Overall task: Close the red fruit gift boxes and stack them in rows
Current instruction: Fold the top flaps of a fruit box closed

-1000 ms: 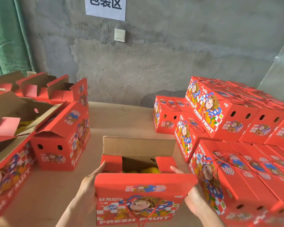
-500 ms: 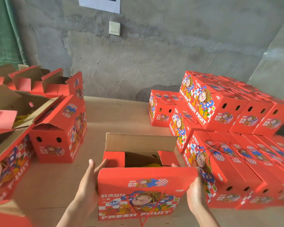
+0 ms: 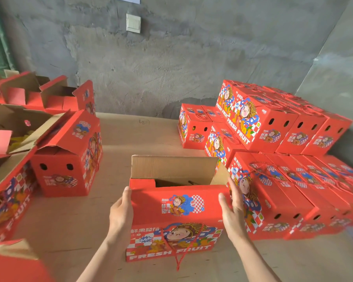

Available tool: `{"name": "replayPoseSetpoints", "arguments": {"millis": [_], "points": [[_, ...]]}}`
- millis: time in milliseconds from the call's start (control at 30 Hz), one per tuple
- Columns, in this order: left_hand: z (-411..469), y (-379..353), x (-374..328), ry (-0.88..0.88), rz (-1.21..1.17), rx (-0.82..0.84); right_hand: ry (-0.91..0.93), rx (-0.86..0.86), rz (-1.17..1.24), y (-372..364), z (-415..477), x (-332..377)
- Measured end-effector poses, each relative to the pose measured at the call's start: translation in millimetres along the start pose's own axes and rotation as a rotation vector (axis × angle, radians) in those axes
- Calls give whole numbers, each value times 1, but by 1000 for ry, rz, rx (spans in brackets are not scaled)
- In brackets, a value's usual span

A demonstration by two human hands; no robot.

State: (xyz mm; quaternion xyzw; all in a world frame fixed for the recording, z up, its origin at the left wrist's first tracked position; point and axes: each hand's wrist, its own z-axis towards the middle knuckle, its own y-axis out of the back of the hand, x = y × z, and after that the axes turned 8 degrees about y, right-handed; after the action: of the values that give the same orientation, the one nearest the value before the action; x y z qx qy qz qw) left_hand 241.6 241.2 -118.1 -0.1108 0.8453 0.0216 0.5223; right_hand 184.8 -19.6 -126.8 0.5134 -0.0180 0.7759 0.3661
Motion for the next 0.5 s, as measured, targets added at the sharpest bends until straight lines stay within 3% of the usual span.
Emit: {"name": "replayPoseSetpoints", "arguments": {"millis": [167,367,500], "points": [[6,-3,6,-244,176,-88,17,-61,48,0,10,-8],[5,-7,4,-303,234,-166,39,113,11,8,21,-18],[3,-5,3,-353,215,-152,16,241,-167,12,25,-41]]}}
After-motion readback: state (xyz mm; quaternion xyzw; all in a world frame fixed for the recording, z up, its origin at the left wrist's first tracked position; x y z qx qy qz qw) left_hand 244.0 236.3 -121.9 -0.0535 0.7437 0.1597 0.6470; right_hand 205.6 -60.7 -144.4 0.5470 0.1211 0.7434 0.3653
